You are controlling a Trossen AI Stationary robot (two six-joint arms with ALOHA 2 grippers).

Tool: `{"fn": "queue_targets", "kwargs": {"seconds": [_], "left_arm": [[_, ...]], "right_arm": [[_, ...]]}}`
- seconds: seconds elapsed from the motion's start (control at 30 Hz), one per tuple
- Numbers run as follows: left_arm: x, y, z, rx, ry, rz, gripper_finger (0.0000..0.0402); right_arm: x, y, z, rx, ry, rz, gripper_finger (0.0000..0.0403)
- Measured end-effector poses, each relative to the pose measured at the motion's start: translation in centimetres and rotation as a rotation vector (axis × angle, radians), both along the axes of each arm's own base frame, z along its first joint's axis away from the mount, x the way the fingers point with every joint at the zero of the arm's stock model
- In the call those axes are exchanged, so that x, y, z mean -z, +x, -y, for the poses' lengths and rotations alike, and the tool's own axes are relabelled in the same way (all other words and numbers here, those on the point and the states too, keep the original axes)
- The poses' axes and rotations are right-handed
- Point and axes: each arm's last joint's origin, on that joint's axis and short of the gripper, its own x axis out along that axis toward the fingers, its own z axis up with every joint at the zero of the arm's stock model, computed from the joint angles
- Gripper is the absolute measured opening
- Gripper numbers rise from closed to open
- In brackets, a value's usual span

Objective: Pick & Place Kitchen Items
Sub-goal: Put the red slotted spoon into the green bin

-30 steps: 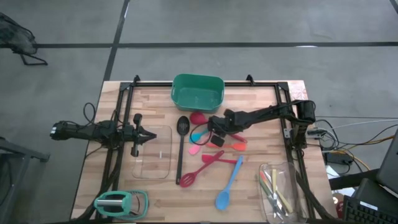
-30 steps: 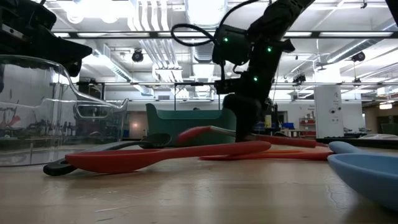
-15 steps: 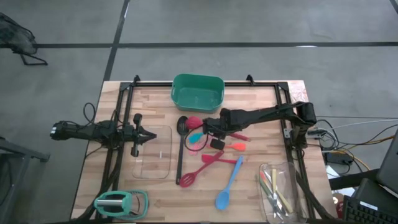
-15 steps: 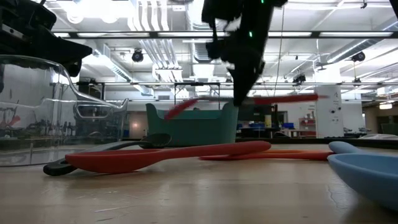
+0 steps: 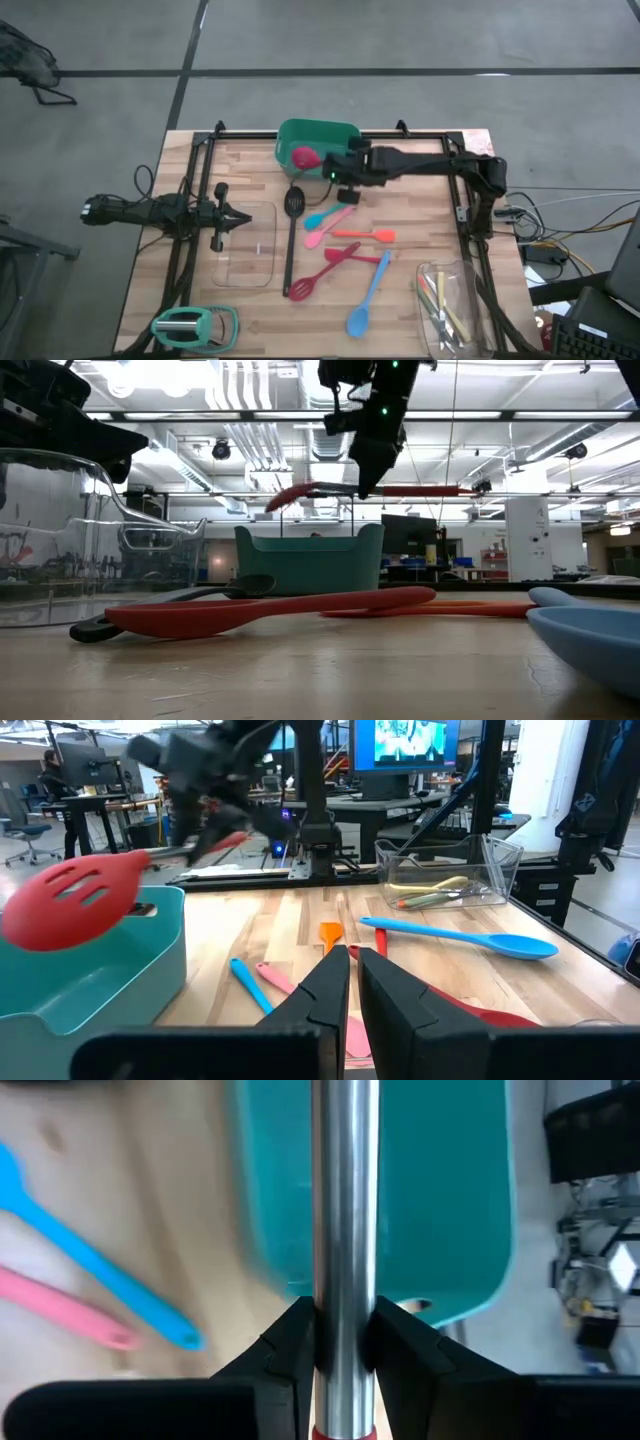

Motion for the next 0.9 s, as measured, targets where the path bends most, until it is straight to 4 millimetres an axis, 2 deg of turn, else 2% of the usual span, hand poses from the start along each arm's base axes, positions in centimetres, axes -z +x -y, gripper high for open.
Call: {"fn": "queue_targets", "kwargs": {"seconds": [0.13,0.23,0.4,0.53,0.67,0.9], "left_arm": [[0.0,0.0,0.0,0.000,0.000,0.000,0.0032],[0.0,0.0,0.0,0.000,0.000,0.000,0.0032],[0.0,0.0,0.0,0.000,0.000,0.000,0.0032],[0.0,0.0,0.0,0.000,0.000,0.000,0.0032],[0.0,0.0,0.0,0.000,0.000,0.000,0.0032],[0.0,0.0,0.0,0.000,0.000,0.000,0.0032]], "right_arm": [[0.0,-0.5,2.5,-0.025,-0.025,-0.058,0.0089],[0.2,-0.8,4.3,-0.034,-0.030,-0.079,0.0084],[0.4,-0.8,6.7,-0.121,0.003,-0.031,0.0072],[0.7,-0.7,8.2,-0.150,0.032,0.019,0.0087],[2.1,-0.3,9.0,-0.198,0.040,-0.036,0.0096],[4.3,0.9,9.5,-0.328,0.011,-0.142,0.0085]]}}
